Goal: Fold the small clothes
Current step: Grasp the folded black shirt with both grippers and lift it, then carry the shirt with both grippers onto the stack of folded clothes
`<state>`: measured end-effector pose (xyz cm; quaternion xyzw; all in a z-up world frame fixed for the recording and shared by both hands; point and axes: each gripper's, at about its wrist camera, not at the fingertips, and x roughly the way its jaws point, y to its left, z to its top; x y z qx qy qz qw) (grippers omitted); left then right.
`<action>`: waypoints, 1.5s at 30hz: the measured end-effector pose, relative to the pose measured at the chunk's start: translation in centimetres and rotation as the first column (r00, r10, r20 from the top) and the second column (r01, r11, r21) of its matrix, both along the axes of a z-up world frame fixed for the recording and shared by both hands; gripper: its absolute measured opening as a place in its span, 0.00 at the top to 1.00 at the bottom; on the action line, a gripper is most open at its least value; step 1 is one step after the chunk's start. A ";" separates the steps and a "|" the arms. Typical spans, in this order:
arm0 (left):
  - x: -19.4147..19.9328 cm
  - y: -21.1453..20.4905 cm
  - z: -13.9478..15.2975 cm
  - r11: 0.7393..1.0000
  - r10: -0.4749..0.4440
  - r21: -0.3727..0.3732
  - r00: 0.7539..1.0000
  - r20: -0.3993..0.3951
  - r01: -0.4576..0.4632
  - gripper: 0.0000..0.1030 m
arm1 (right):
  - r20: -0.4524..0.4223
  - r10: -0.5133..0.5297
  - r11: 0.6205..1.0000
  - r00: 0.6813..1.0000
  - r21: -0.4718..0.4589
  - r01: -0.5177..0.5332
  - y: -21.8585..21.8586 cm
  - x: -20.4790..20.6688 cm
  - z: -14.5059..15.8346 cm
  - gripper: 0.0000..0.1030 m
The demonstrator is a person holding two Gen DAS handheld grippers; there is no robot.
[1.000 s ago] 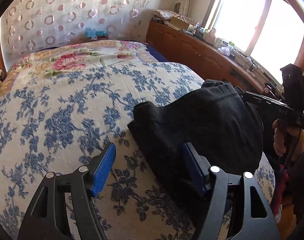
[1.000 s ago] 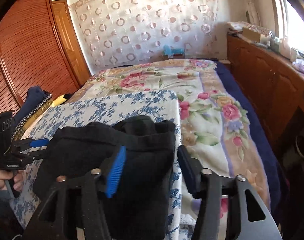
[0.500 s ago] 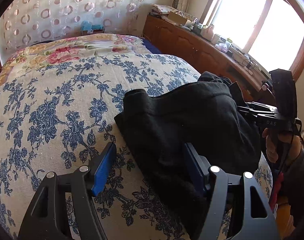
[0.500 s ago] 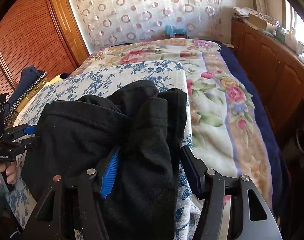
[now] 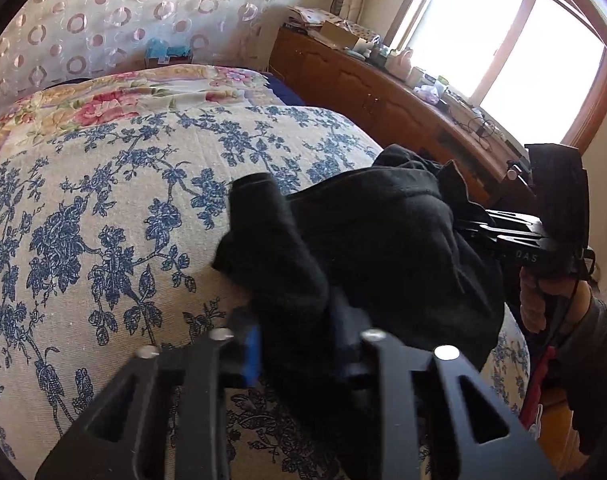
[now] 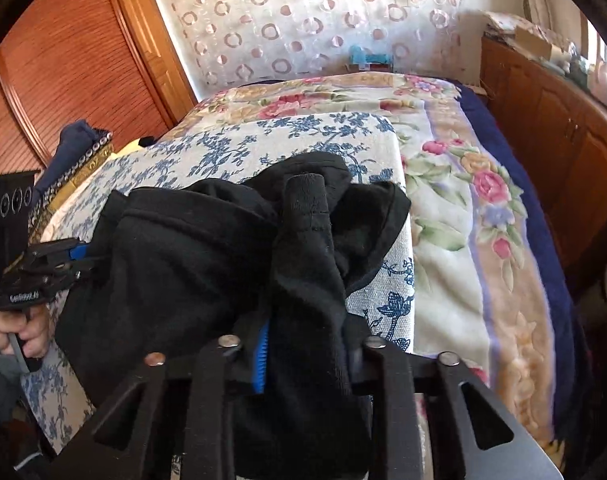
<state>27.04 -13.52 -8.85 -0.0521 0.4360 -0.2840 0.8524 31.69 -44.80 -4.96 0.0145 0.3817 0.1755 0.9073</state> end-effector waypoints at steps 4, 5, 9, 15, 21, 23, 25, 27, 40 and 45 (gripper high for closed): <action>-1.3 0.9 2.2 0.997 -0.024 -0.066 0.999 0.044 0.027 0.86 | 0.082 0.005 0.998 0.997 -0.055 -0.001 0.4 -1.3 2.1 0.83; -1.7 1.3 2.9 0.996 -0.026 -0.085 0.998 0.057 0.031 0.86 | 0.108 0.009 0.999 0.994 -0.052 -0.003 0.5 -1.9 3.1 0.83; -3.7 3.8 6.0 0.989 0.001 -0.145 0.992 0.128 0.018 0.86 | 0.218 0.048 0.997 0.975 -0.075 -0.032 2.5 -3.5 7.2 0.84; -6.7 12.4 10.5 0.970 0.155 -0.220 0.959 0.235 -0.103 0.86 | 0.324 0.188 0.981 0.927 -0.104 -0.163 9.2 -3.3 12.1 0.84; -9.4 23.6 13.3 0.928 0.361 -0.207 0.885 0.295 -0.310 0.86 | 0.376 0.368 0.929 0.850 -0.120 -0.349 20.8 0.9 15.2 0.84; -10.3 27.1 14.0 0.903 0.426 -0.199 0.850 0.310 -0.380 0.86 | 0.396 0.421 0.905 0.816 -0.127 -0.406 25.4 2.4 16.2 0.84; -11.1 30.3 14.6 0.875 0.484 -0.193 0.812 0.327 -0.444 0.86 | 0.401 0.458 0.885 0.794 -0.117 -0.451 29.3 4.2 16.9 0.84; -11.3 33.0 14.5 0.845 0.534 -0.188 0.782 0.322 -0.500 0.86 | 0.389 0.501 0.859 0.773 -0.114 -0.500 33.7 6.1 17.4 0.84; -9.1 41.0 6.4 0.713 0.699 -0.115 0.688 0.197 -0.692 0.82 | 0.289 0.542 0.839 0.789 -0.236 -0.489 51.5 16.5 13.4 0.50; -10.1 41.4 7.5 0.721 0.683 -0.078 0.688 0.244 -0.689 0.50 | 0.409 0.414 0.910 0.813 -0.214 -0.355 49.0 14.1 15.4 0.43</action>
